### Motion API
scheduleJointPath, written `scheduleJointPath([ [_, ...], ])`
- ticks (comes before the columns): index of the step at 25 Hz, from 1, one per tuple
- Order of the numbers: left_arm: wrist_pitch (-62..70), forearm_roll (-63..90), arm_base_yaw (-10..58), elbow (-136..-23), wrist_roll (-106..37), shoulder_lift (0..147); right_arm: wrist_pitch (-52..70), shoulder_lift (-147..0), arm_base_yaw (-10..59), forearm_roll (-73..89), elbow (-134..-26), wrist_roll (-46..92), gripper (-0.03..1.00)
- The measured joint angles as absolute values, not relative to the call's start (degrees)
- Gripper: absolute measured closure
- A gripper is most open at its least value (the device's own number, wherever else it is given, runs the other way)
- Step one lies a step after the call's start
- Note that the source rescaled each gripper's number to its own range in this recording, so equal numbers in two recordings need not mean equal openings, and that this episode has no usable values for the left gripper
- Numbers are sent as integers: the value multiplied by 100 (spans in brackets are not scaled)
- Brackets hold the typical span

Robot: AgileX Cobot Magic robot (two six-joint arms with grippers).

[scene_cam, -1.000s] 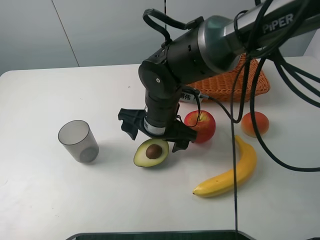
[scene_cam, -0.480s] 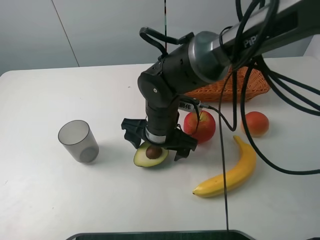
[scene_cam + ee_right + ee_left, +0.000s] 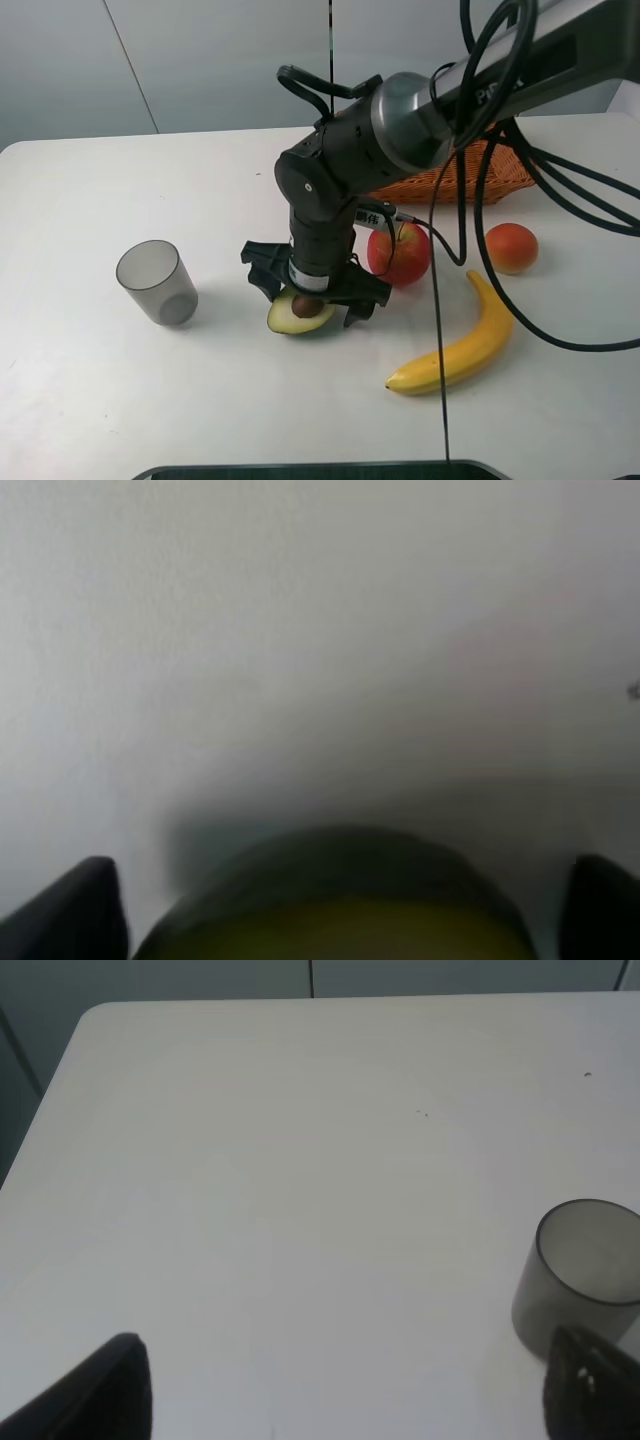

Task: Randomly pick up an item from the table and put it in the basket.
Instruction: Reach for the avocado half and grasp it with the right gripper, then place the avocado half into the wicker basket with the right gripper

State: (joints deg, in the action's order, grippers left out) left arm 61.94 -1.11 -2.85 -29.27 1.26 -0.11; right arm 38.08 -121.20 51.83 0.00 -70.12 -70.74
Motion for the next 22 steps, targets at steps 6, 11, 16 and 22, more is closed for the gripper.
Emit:
scheduleJointPath([
  [6, 6194, -111, -285, -2927, 126, -11, 3782, -12128, 5183, 83, -7020, -7084, 95],
  [11, 6194, -111, -285, -2927, 126, -11, 3774, -12128, 5183, 108, -7020, -7011, 95],
  [16, 6194, -111, -285, -2927, 126, -11, 3774, -12128, 5183, 146, -7020, -6919, 95],
  [22, 6194, -111, -285, -2927, 126, -11, 3774, -12128, 5183, 233, -7020, -6733, 95],
])
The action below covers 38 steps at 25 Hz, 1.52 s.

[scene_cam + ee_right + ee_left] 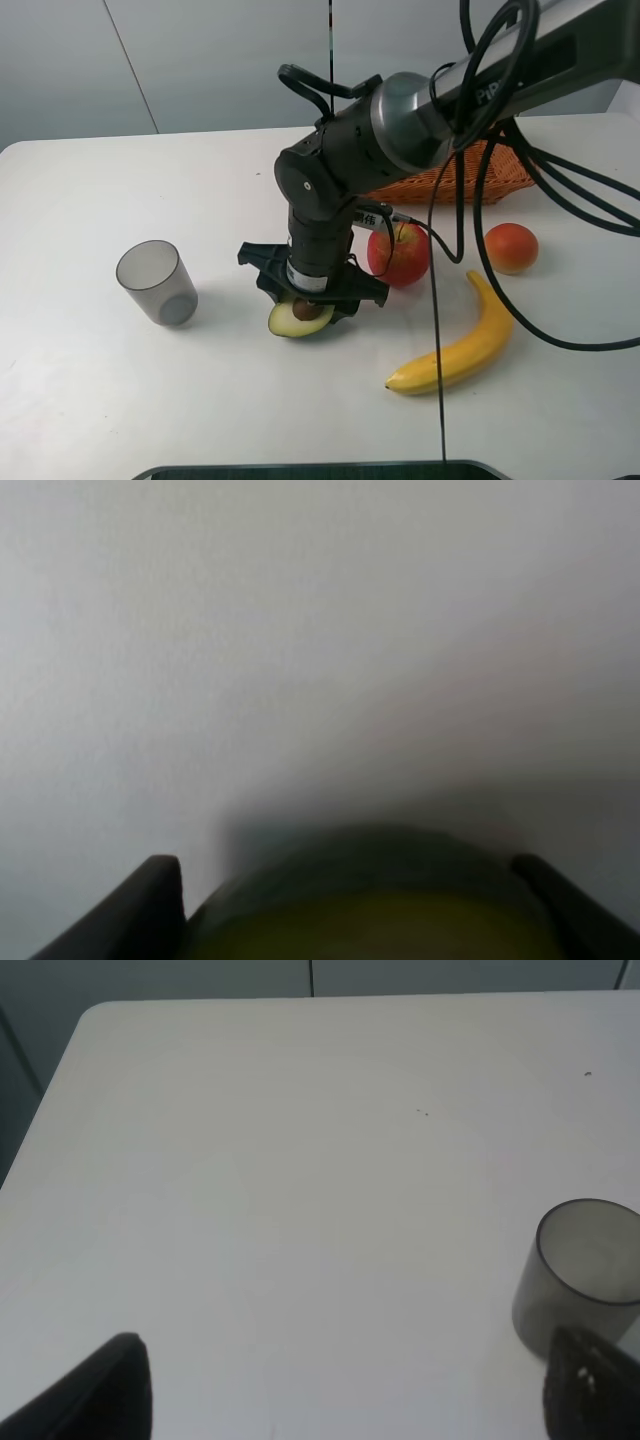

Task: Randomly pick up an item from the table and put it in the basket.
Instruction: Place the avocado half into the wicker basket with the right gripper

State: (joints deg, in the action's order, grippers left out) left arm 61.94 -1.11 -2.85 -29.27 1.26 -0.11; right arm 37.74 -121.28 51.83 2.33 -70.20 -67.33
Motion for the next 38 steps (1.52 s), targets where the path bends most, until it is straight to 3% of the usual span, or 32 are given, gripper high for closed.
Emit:
scheduleJointPath([
  [18, 6194, -111, -285, -2927, 126, -11, 4573, -10915, 5155, 1008, -7020, -4234, 95],
  [28, 6194, -111, -285, -2927, 126, -11, 5607, -10265, 4170, 1008, -7020, -2555, 95],
  [38, 6194, -111, -285, -2927, 126, -11, 5226, -10236, 3080, -95, -7020, -2130, 95],
])
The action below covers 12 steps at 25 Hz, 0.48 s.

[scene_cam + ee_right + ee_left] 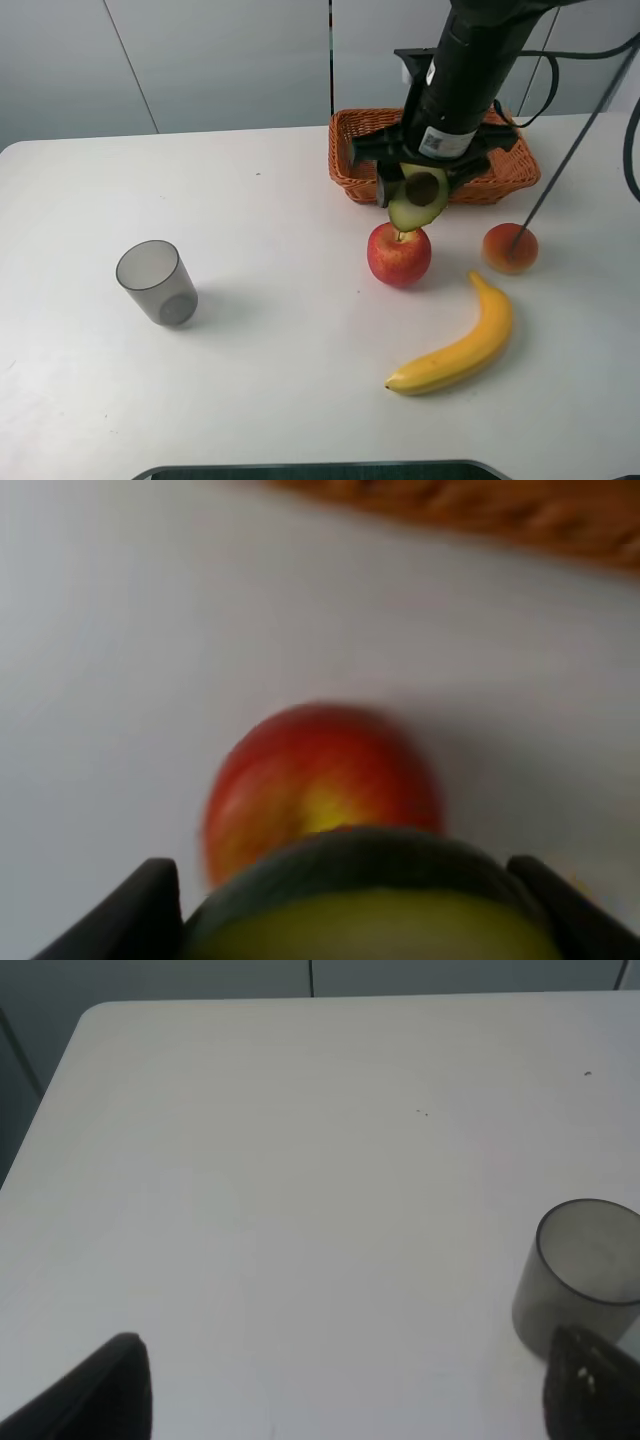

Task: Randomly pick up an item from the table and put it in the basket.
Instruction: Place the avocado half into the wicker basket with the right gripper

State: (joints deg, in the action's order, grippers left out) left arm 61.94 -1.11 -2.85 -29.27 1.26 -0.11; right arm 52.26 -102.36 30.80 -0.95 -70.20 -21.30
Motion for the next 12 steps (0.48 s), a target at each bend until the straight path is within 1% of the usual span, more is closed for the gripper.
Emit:
scheduleJointPath([
  [4, 6194, -111, -285, -2927, 126, -11, 4750, -10236, 2745, -663, -7020, -1968, 95],
  [12, 6194, -111, -285, -2927, 126, -11, 3095, -10236, 2280, -1738, -7020, -1892, 95],
])
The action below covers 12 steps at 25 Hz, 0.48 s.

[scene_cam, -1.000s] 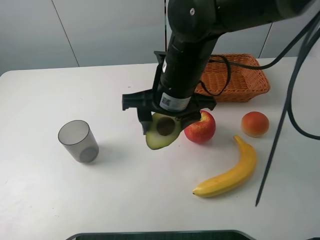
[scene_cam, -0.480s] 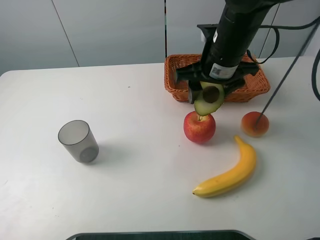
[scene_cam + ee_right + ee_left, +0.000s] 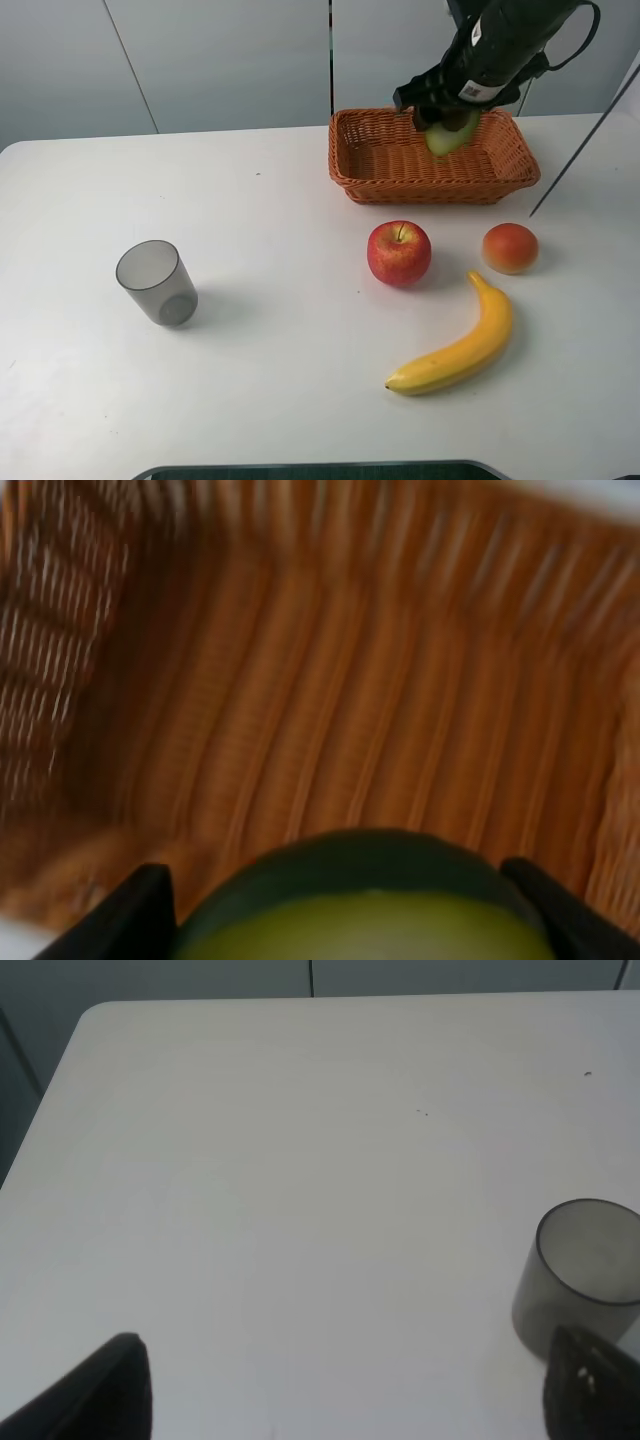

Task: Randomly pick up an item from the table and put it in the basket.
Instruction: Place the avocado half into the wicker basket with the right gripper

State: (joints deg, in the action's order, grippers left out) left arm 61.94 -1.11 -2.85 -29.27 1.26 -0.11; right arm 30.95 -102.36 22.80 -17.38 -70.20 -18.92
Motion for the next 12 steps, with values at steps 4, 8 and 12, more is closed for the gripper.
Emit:
scheduleJointPath([
  [4, 6194, -111, -285, -2927, 126, -11, 2570, -10247, 2188, -2093, -7020, -2020, 95],
  [8, 6194, -111, -285, -2927, 113, -11, 2276, -10419, 2167, -2344, -7020, -2091, 95],
  [12, 6194, -111, -285, -2927, 113, -11, 1973, -10719, 2111, -2344, -7020, -2199, 95],
])
